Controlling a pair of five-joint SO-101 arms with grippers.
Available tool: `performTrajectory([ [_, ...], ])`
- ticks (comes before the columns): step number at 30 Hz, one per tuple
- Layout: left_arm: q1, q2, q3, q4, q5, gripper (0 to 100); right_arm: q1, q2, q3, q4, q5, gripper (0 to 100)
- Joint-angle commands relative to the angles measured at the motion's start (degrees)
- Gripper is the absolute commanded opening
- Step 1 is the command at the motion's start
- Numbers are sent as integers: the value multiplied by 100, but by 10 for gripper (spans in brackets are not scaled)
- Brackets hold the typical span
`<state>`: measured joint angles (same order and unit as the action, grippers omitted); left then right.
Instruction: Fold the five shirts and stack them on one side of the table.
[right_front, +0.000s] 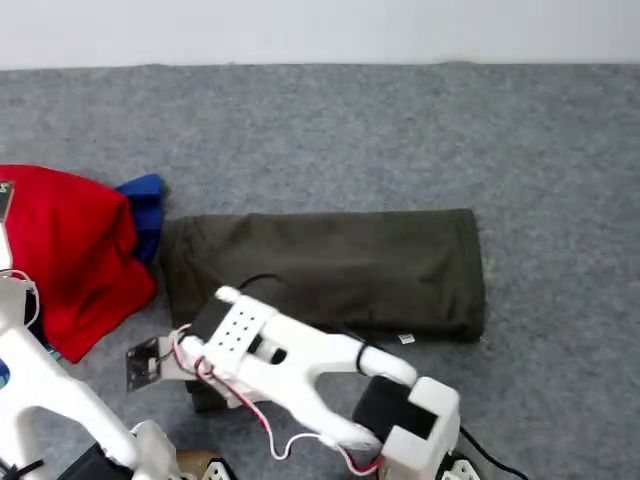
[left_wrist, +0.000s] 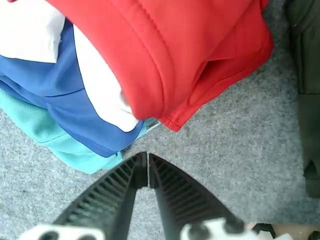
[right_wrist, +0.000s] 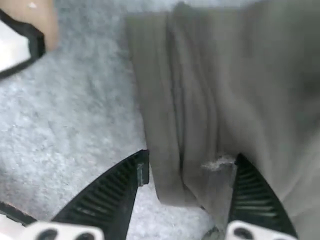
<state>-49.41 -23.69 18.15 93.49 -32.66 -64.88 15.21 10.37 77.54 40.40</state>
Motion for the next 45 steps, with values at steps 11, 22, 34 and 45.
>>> performTrajectory([
  [11,-44,-185,-13,-70,-26,15,-251,840,-264,-620,-167,264],
  [22,-44,-185,-13,-114,-26,16,-242,989,-457,-620,-167,10],
  [34,-26,-185,-31,-97,-44,16,242,620,-1125,4,-193,9],
  [45,-18,-185,-31,-97,-44,16,1156,629,-2215,497,-185,9],
])
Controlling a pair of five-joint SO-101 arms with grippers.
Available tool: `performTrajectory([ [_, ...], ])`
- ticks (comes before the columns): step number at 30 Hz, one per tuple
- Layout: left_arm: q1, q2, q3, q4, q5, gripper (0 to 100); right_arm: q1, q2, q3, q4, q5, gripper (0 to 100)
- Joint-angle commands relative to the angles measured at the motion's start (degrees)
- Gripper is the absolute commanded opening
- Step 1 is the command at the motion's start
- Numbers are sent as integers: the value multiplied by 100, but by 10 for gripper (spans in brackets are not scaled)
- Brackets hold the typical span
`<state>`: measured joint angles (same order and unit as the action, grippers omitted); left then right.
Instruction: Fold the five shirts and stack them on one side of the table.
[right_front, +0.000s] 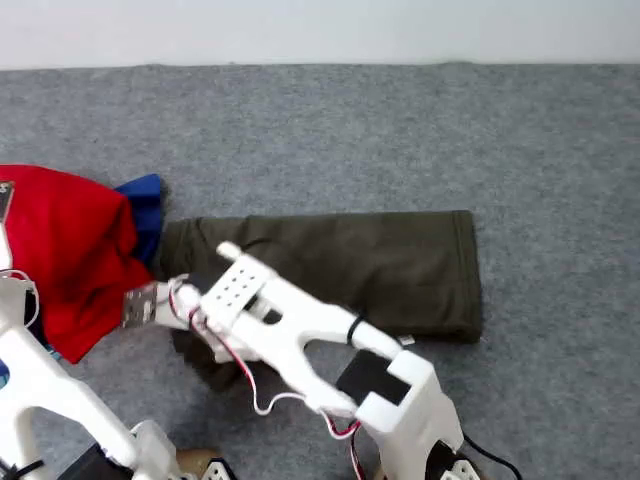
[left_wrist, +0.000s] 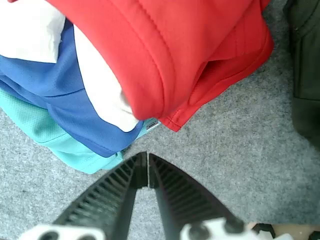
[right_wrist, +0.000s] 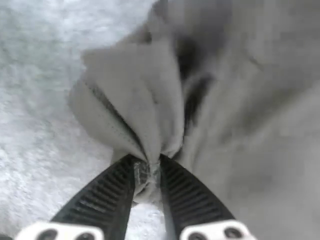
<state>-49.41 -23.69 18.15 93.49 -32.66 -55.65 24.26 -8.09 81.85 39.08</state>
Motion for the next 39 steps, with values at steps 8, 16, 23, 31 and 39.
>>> performTrajectory([
  [8,-18,-185,-31,-88,-44,16,321,-268,-747,31,-53,9],
  [16,-18,-185,-31,-88,-44,16,725,-127,-835,-119,-18,10],
  [23,-9,-185,-31,-114,-44,16,945,268,-1090,-119,-9,10],
  [31,-9,-185,-22,-123,-53,16,1068,1130,-2338,4,-9,11],
  [39,-9,-185,-22,-123,-53,16,1244,2009,-3613,716,-44,162],
])
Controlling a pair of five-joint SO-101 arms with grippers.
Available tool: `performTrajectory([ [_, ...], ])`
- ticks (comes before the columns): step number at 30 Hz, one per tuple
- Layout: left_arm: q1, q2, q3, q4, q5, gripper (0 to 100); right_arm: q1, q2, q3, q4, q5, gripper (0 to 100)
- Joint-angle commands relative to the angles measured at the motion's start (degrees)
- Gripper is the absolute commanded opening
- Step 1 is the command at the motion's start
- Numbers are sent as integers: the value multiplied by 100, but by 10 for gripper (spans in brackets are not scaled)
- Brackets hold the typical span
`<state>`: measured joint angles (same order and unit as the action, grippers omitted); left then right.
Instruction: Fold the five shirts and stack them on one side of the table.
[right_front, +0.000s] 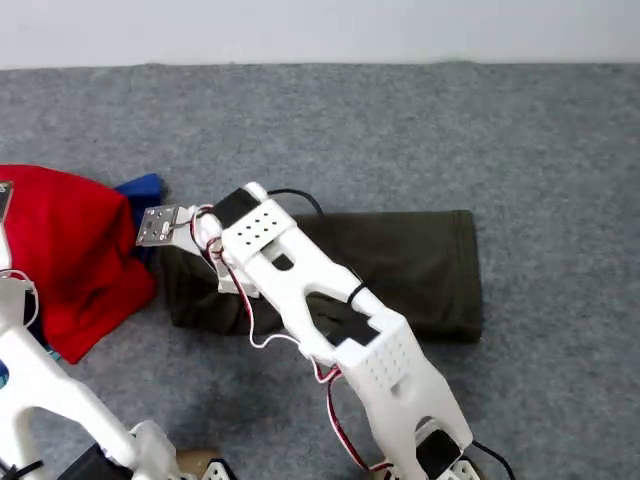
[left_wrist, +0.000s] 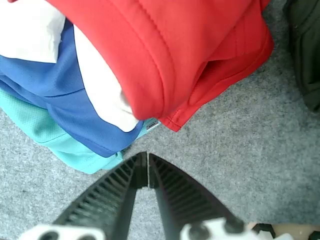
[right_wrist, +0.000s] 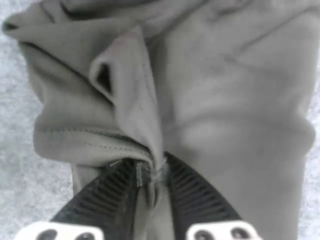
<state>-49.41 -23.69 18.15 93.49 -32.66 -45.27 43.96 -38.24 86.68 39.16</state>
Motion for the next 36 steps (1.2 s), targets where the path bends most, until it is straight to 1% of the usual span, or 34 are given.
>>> performTrajectory([
  [1,-9,-185,-22,-123,-53,16,286,101,-738,295,-53,176],
  [7,0,-185,-22,-123,-53,16,760,418,-1363,488,-53,186],
  [11,0,-185,-22,-123,-53,16,813,497,-1495,752,-53,186],
  [16,0,-185,-22,-123,-53,16,611,154,-1503,866,-62,184],
  [19,0,-185,-22,-123,-53,16,558,-13,-1495,725,-62,184],
  [24,0,-185,-22,-97,-53,16,585,277,-1495,488,-62,184],
  [27,0,-185,-22,-79,-53,16,382,154,-1503,576,-79,184],
  [29,0,-185,-22,-79,-53,16,259,-84,-1503,611,-264,184],
  [33,0,-185,-22,-79,-53,16,242,-567,-1503,629,-466,184],
  [36,0,-185,-22,-79,-53,16,224,-822,-1495,971,-475,184],
])
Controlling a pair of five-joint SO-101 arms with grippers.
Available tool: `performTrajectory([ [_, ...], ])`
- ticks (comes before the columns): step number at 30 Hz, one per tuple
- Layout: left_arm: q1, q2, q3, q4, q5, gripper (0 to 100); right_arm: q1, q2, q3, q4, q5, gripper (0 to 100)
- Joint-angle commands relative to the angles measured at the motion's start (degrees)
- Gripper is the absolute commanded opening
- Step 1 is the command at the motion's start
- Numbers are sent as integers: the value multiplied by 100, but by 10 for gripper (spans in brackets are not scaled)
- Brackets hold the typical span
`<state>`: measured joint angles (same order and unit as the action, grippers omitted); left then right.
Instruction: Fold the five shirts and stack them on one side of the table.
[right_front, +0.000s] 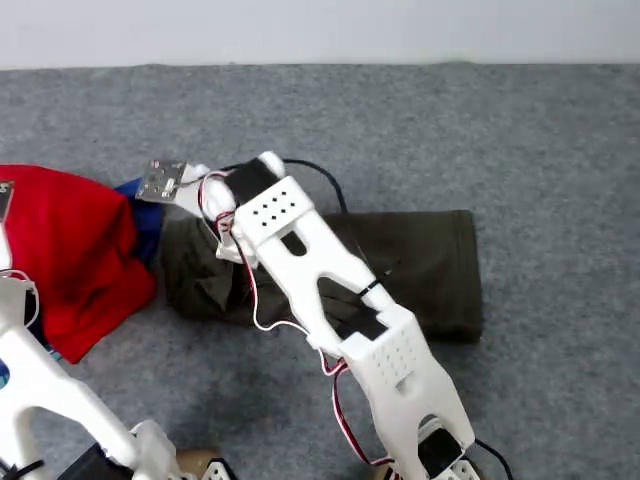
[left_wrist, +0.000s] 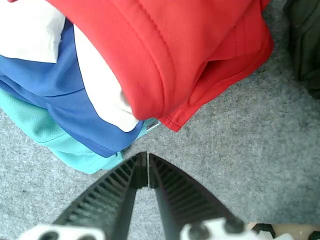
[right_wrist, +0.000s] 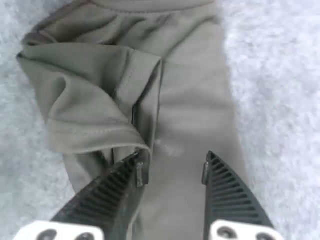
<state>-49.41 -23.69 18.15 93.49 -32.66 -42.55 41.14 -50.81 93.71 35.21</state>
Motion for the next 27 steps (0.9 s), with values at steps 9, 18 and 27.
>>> performTrajectory([
  [9,0,-185,-22,-79,-53,16,-620,-620,-211,901,-677,180],
  [18,0,-185,-22,-114,-53,16,-1244,-453,387,892,-1037,82],
  [27,0,-185,-22,-114,-53,16,-787,462,334,312,-826,82],
])
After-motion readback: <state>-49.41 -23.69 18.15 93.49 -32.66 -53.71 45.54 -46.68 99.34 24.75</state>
